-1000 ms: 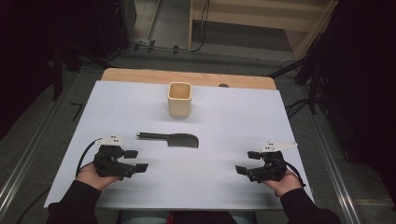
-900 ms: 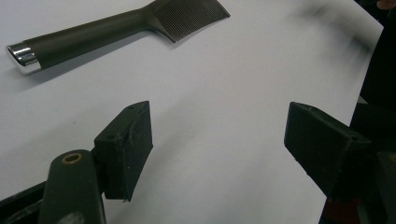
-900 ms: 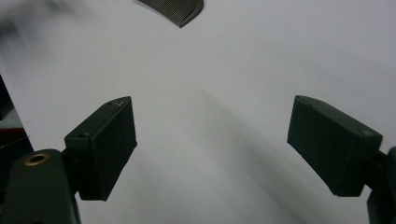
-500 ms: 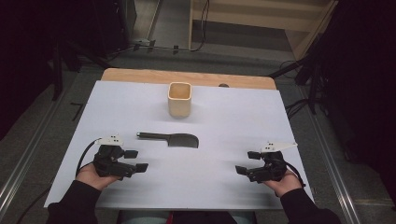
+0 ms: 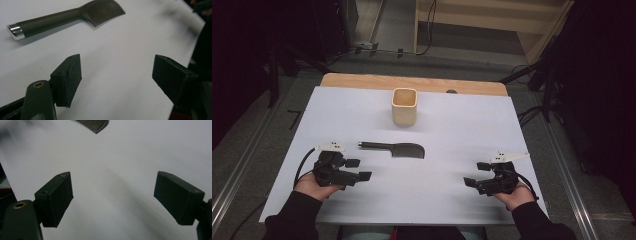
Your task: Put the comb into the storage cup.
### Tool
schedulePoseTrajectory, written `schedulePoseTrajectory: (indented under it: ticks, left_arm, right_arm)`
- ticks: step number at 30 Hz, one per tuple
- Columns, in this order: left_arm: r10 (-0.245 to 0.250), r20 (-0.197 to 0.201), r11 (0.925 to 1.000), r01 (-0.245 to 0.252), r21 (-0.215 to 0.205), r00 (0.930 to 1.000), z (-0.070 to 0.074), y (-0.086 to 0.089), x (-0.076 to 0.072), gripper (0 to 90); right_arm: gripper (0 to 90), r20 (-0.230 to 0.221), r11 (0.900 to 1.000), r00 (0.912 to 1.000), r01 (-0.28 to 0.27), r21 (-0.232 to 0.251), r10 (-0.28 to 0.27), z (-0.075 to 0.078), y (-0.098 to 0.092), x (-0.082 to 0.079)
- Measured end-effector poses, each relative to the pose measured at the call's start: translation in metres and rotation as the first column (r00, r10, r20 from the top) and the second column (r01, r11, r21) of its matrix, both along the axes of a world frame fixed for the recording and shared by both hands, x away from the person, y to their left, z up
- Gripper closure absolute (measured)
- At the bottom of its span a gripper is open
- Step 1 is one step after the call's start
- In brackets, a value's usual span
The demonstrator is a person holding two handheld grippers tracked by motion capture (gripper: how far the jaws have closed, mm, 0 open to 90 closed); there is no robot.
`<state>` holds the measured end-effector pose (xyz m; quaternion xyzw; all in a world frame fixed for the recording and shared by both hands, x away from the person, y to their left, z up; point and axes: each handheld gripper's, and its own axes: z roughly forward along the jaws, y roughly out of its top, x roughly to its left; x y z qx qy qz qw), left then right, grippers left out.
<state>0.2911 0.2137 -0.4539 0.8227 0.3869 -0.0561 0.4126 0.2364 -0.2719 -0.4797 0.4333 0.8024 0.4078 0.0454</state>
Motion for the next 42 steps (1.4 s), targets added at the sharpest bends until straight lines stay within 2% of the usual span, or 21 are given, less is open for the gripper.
schedulePoseTrajectory:
  ticks: [1,2,3,6,8,9,11,21,35,37,39,42]
  left_arm:
    - [0.026,0.003,0.9996,-0.026,-0.010,0.9996,0.002,0.002,0.005,24.1]
    - [0.026,0.003,0.9996,-0.026,-0.010,0.9996,0.002,0.002,0.005,24.0]
    - [0.039,0.023,0.9992,-0.039,-0.001,0.9990,0.004,0.003,0.008,23.9]
    - [0.050,0.034,0.9985,-0.051,0.019,0.9982,0.006,0.003,0.014,23.3]
    - [0.053,0.037,0.9984,-0.054,0.018,0.9979,0.007,0.003,0.015,23.3]
    - [0.039,0.063,0.9989,-0.041,0.023,0.9972,0.009,0.002,0.016,23.4]
    - [0.037,0.067,0.9990,-0.039,0.023,0.9970,0.010,0.001,0.017,23.6]
    - [0.047,0.054,0.9980,-0.050,0.039,0.9974,0.015,-0.001,0.035,24.8]
    - [0.065,0.069,0.9965,-0.069,0.048,0.9955,0.023,-0.006,0.063,24.7]
    - [0.075,0.041,0.9957,-0.077,0.052,0.9964,0.023,-0.007,0.069,24.7]
    - [0.075,0.038,0.9958,-0.077,0.050,0.9965,0.025,-0.007,0.071,24.7]
    - [0.065,0.051,0.9965,-0.067,0.050,0.9966,0.028,-0.010,0.075,24.7]
  right_arm:
    - [13.7,0.002,1.000,1.0000,-0.003,0.000,0.003,0.000,0.001,0.000]
    - [13.7,0.002,1.000,1.0000,-0.003,0.000,0.003,0.000,0.001,0.000]
    - [13.7,0.005,1.000,1.0000,-0.003,0.000,0.003,0.000,0.001,0.000]
    - [13.7,0.004,1.000,1.0000,-0.005,0.000,0.005,0.000,0.001,0.000]
    - [13.7,0.002,1.000,1.0000,-0.002,0.001,0.002,0.000,0.001,-0.001]
    - [13.7,0.003,1.000,1.0000,-0.001,0.005,0.001,0.000,0.001,-0.001]
    - [13.7,0.001,1.000,1.0000,-0.001,0.005,0.001,0.001,0.000,-0.001]
    - [13.7,0.005,1.000,1.0000,-0.002,0.012,0.002,0.001,-0.001,-0.002]
    - [13.7,0.005,1.000,1.0000,-0.006,0.010,0.006,0.001,0.000,-0.003]
    - [13.7,0.005,1.000,1.0000,-0.005,0.010,0.005,0.001,0.000,-0.003]
    - [13.7,0.004,1.000,1.0000,-0.005,0.011,0.005,0.001,0.000,-0.003]
    - [13.7,0.005,1.000,1.0000,-0.005,0.011,0.005,0.001,-0.001,-0.002]
